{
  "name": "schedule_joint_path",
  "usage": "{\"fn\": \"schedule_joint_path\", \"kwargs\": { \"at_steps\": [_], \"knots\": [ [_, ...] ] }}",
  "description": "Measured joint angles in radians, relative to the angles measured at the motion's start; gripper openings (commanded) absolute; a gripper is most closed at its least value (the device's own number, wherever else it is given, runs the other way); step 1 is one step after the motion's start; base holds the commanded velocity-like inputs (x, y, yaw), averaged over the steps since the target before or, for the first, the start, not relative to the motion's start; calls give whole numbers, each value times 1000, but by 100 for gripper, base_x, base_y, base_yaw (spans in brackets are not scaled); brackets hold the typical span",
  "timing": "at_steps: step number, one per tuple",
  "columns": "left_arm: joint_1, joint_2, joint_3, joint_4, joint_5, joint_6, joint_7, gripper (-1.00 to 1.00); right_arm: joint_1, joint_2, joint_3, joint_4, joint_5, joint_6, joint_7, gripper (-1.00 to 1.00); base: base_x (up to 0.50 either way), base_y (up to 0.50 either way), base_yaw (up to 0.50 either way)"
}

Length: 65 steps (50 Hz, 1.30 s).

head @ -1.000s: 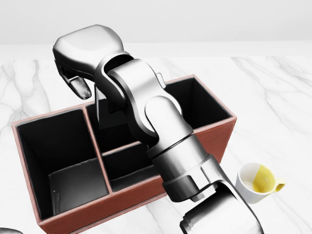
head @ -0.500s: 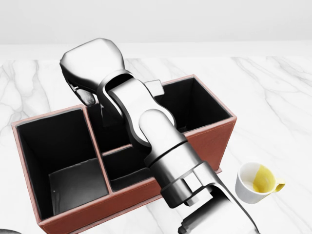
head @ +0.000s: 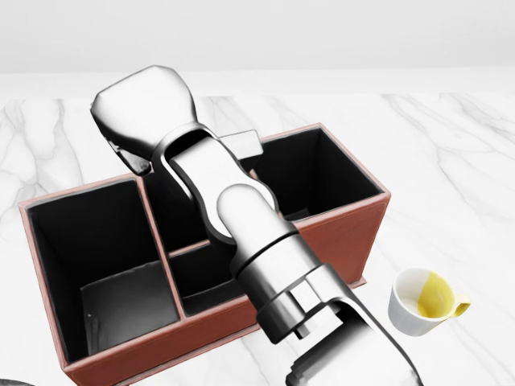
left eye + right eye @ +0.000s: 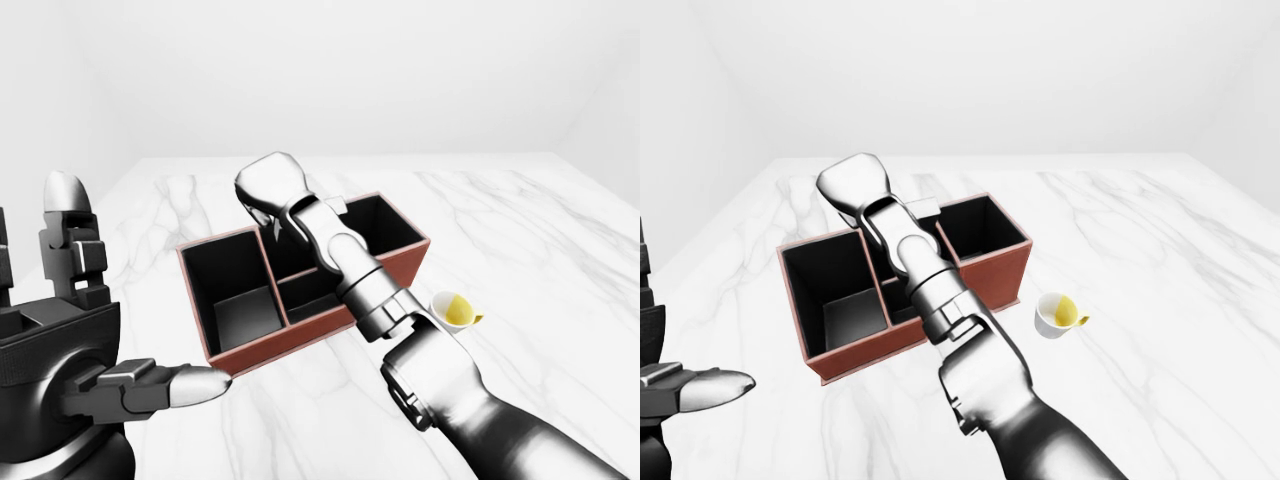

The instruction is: Pick up the book and place it in the front compartment of the caddy.

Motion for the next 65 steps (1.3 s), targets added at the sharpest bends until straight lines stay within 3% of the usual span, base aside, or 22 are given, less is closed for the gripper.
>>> {"fn": "schedule_joint_path", "kwargs": {
  "at_steps": [45, 47, 48, 65],
  "knots": [
    [-3, 2, 13, -5, -10, 0, -2, 100, -37, 29, 5, 244, 17, 0, -184, -100, 0, 0, 0],
    [-3, 2, 13, -5, -10, 0, -2, 100, -35, 30, 7, 244, 13, 0, -187, -15, 0, 0, 0],
    [-3, 2, 13, -5, -10, 0, -2, 100, -35, 31, 8, 243, 10, 0, -189, 100, 0, 0, 0],
    [-2, 2, 14, -5, -11, 0, -3, 100, -35, 36, 16, 220, -9, 0, -197, 100, 0, 0, 0]
  ]
}}
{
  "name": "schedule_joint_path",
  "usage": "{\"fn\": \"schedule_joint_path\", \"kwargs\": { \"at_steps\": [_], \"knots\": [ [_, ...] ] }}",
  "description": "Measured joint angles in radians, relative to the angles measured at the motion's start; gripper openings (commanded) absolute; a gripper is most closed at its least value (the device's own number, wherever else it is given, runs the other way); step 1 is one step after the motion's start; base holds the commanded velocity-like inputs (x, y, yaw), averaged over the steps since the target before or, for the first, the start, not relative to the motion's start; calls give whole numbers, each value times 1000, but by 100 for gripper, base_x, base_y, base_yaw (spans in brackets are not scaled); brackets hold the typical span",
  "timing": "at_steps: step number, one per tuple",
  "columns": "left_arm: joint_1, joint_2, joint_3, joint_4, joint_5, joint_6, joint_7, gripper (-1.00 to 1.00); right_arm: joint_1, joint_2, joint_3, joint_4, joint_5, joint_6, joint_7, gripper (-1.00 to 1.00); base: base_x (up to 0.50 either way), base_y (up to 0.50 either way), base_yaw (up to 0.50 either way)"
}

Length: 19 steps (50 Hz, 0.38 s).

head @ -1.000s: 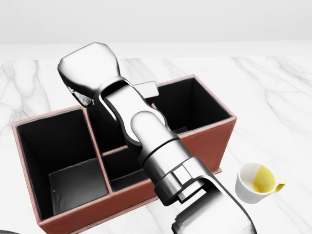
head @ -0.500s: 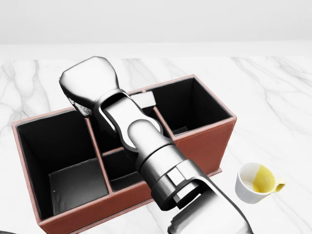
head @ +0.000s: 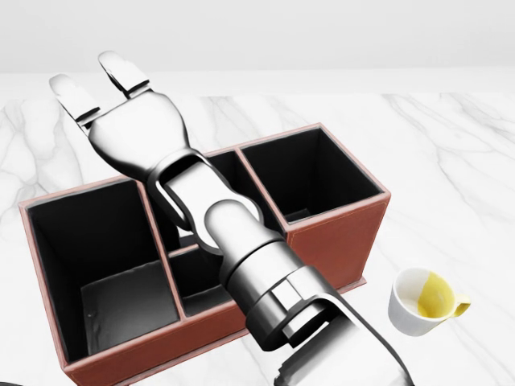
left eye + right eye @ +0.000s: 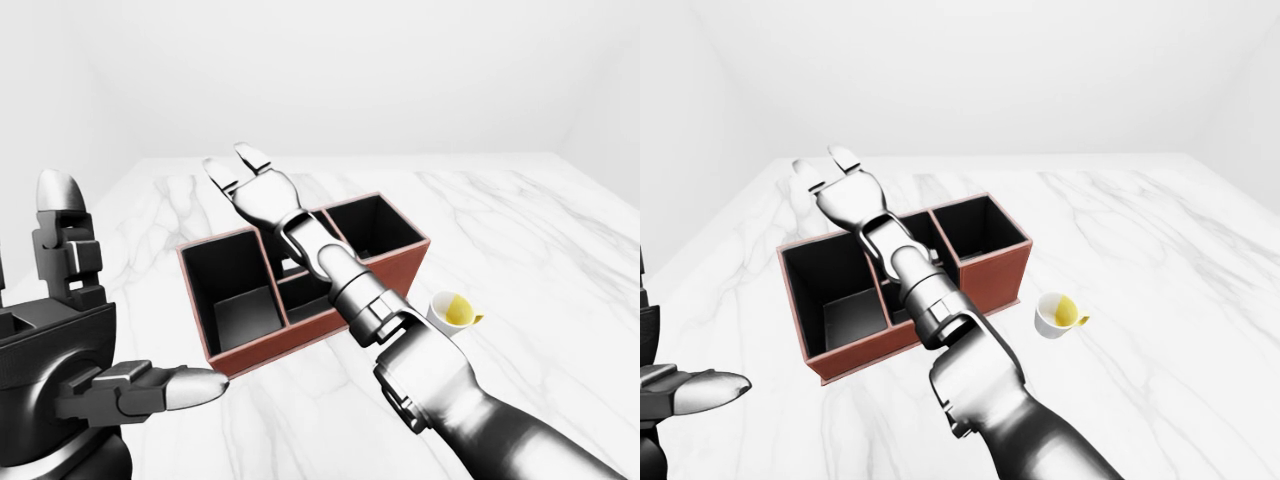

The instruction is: Pick up the book and place it in the front compartment of the caddy.

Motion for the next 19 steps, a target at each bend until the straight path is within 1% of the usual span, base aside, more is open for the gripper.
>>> {"fn": "schedule_joint_path", "kwargs": {
  "at_steps": [7, 11, 15, 19],
  "knots": [
    [-1, 0, 2, 0, -2, 0, 0, 100, -3, 1, 0, -13, 0, 0, 7, 100, 0, 0, 0],
    [-2, 1, 4, 0, -3, 0, 0, 100, -10, 0, -5, -34, 10, 0, 29, 100, 0, 0, 0],
    [-2, 1, 5, 0, -4, 0, 0, 100, -19, -3, -15, -75, 36, 0, 75, 100, 0, 0, 0],
    [-2, 1, 5, 0, -4, 0, 0, 100, -27, -5, -30, -156, 84, 0, 160, 100, 0, 0, 0]
  ]
}}
